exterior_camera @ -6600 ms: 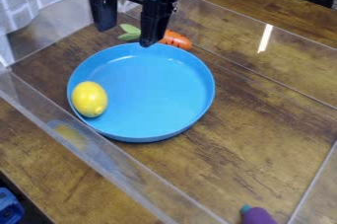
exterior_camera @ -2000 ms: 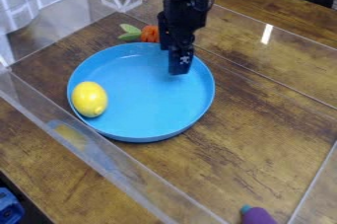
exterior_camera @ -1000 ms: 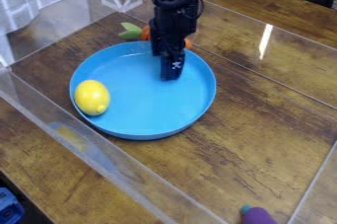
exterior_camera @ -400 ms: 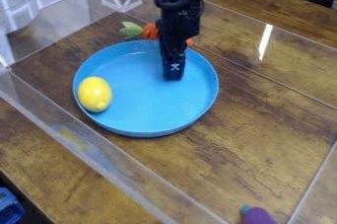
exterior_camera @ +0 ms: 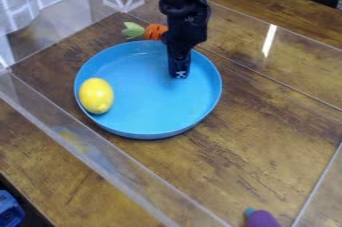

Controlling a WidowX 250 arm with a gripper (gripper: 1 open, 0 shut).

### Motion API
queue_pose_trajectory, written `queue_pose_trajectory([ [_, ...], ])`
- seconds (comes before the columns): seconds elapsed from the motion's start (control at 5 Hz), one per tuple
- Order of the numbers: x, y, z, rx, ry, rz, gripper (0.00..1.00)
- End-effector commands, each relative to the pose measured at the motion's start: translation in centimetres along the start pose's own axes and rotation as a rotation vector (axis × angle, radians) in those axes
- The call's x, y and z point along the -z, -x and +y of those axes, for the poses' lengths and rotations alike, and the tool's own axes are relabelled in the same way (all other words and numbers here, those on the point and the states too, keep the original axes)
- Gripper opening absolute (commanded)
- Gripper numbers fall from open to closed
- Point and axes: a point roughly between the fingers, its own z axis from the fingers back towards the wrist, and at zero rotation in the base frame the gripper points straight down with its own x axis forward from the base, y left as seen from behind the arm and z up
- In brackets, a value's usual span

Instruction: Move the carrot to the left side

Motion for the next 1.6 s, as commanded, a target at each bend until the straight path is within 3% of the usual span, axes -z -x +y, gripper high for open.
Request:
queue_pose_trajectory([
  [0.0,-1.0,-0.1,0.7,0.046,-0.011,-0.009,0.00],
  [0.2,-1.8,-0.2,1.3,0.089,-0.016,-0.017,0.00],
  [0.6,-5.8,0.1,1.4,0.017,-0.041,0.004,0.00],
  [0.8,-7.7,0.7,1.9,-0.013,-0.079,0.019,0.00],
  [1.2,-10.3,3.1,2.1,-0.081,-0.123,0.056,0.00],
  [1.4,-9.0,3.4,2.9,0.011,-0.120,0.026,1.00],
])
